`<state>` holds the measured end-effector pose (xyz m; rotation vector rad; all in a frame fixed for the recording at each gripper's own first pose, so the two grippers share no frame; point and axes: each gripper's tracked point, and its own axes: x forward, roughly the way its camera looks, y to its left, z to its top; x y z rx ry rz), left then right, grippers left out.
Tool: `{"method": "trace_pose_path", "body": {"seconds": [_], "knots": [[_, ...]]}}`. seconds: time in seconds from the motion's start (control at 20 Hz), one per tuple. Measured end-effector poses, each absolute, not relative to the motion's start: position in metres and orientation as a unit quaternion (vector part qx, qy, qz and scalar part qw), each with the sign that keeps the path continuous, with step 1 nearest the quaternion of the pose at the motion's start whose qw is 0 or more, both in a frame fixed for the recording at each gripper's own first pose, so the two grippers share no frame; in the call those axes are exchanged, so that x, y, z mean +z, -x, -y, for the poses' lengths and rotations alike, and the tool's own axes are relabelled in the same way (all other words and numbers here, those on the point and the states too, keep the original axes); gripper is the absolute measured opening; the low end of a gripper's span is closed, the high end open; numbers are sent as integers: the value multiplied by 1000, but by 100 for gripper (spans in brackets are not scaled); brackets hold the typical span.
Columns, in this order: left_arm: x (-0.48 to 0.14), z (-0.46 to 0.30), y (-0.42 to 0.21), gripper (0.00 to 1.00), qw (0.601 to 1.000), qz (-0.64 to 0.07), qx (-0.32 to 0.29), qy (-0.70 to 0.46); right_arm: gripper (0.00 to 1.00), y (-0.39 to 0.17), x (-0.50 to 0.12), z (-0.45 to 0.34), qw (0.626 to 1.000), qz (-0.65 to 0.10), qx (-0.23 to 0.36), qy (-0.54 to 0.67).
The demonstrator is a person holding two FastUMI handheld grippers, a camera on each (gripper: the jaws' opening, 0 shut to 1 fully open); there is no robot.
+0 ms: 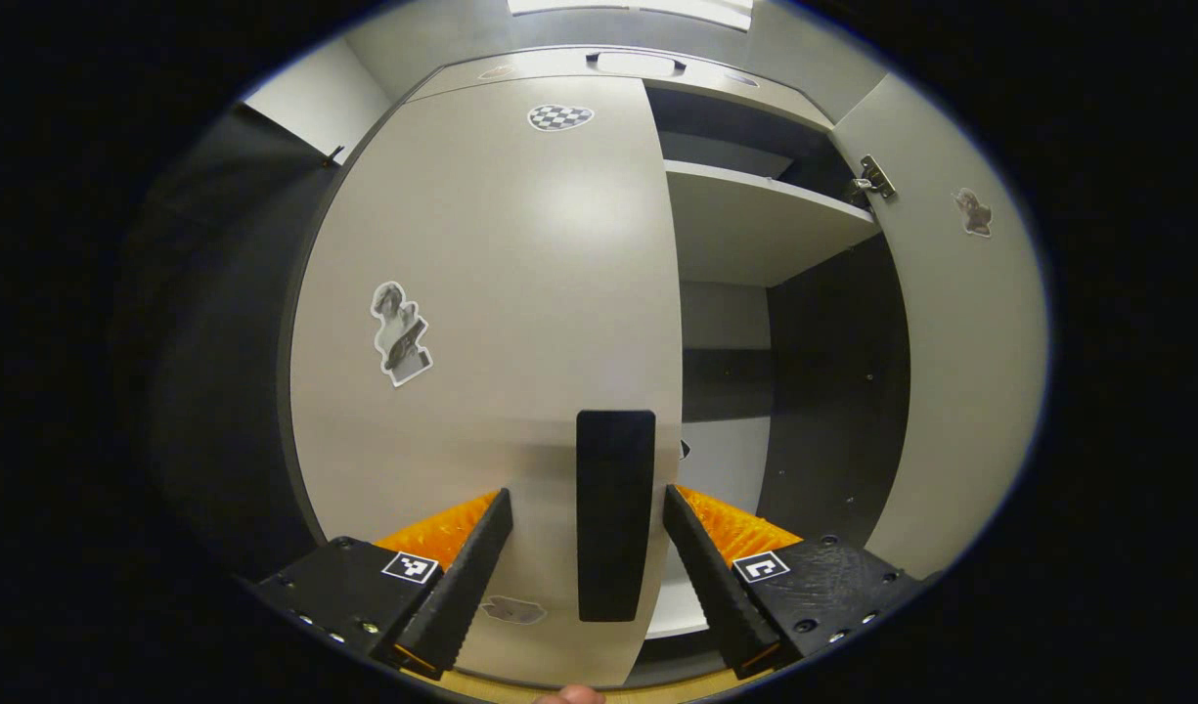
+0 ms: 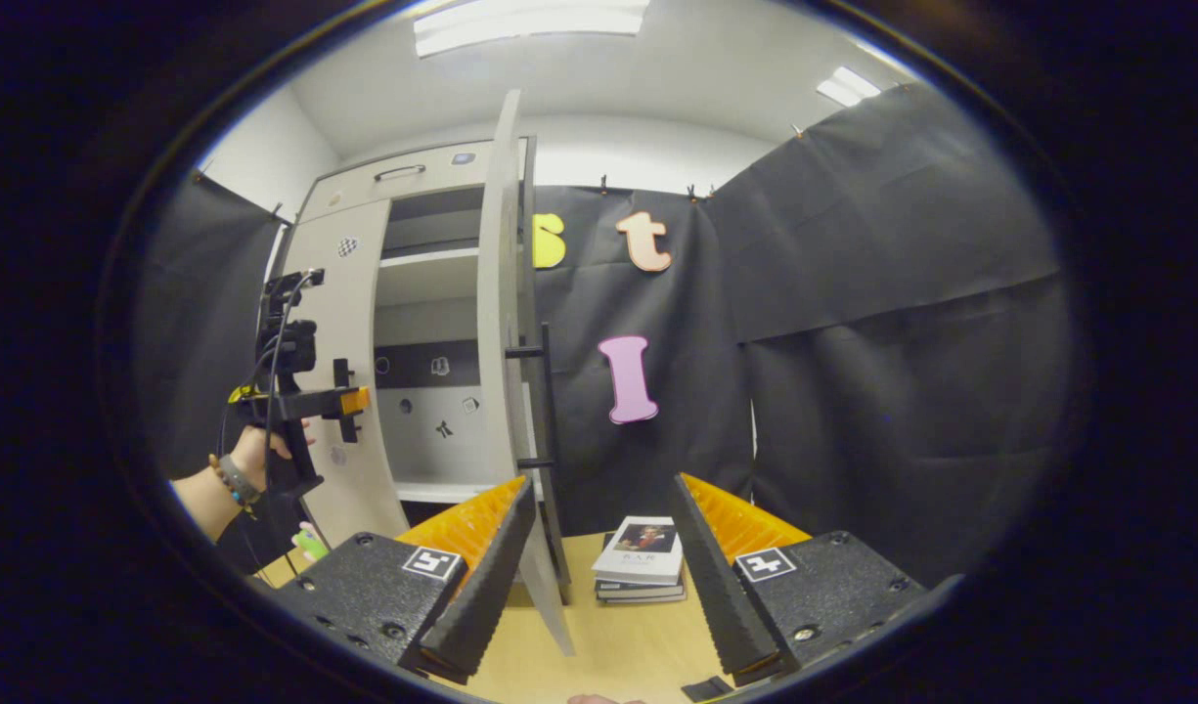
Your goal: Open the right door of the double-door shoe cabinet with the right hand, and open the left door with the left hand.
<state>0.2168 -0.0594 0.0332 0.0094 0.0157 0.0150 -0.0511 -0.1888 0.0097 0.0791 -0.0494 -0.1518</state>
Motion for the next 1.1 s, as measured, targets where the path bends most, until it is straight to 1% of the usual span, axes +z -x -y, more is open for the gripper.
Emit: {"method": "trace_pose_path", "body": {"seconds": [0.15, 0.35, 0.4, 0.45, 0.55, 0.6, 0.65, 0.7, 0.8, 0.85, 0.9, 0.95, 1.0, 1.1], "knots": [[33, 58, -217, 93, 1000, -8, 8, -6, 86, 46, 6, 182, 997, 22, -67, -41], [32, 57, -218, 92, 1000, -14, 9, -7, 86, 45, 2, 179, 997, 15, -62, -33], [27, 57, -219, 96, 1000, -17, 8, -3, 86, 45, 2, 179, 997, 15, -62, -33], [29, 57, -218, 69, 1000, -13, 6, -1, 86, 45, 0, 179, 997, 14, -61, -33], [26, 63, -218, 66, 1000, -17, -5, 6, 86, 45, -4, 179, 998, 8, -60, -34], [26, 72, -213, 58, 999, -23, -23, 17, 86, 47, -6, 179, 998, 5, -61, -33], [26, 72, -206, 43, 999, -24, -26, 15, 86, 47, -8, 179, 998, 1, -61, -33], [25, 73, -215, 28, 999, -29, -31, 13, 86, 48, -9, 178, 998, 0, -60, -32], [24, 73, -213, 28, 998, -35, -54, 5, 86, 48, -10, 176, 998, -2, -59, -29], [23, 73, -215, 19, 997, -37, -64, 7, 86, 48, -10, 176, 998, -4, -58, -27], [24, 73, -213, 19, 997, -38, -69, 10, 86, 49, -11, 173, 998, -6, -57, -26], [22, 73, -213, 11, 997, -39, -72, 12, 86, 51, -10, 171, 998, -7, -55, -25], [25, 72, -209, 7, 997, -39, -71, 11, 86, 52, -9, 167, 998, -6, -51, -24], [25, 73, -202, 6, 997, -44, -64, 6, 86, 55, -10, 160, 999, -7, -44, -19]]}}
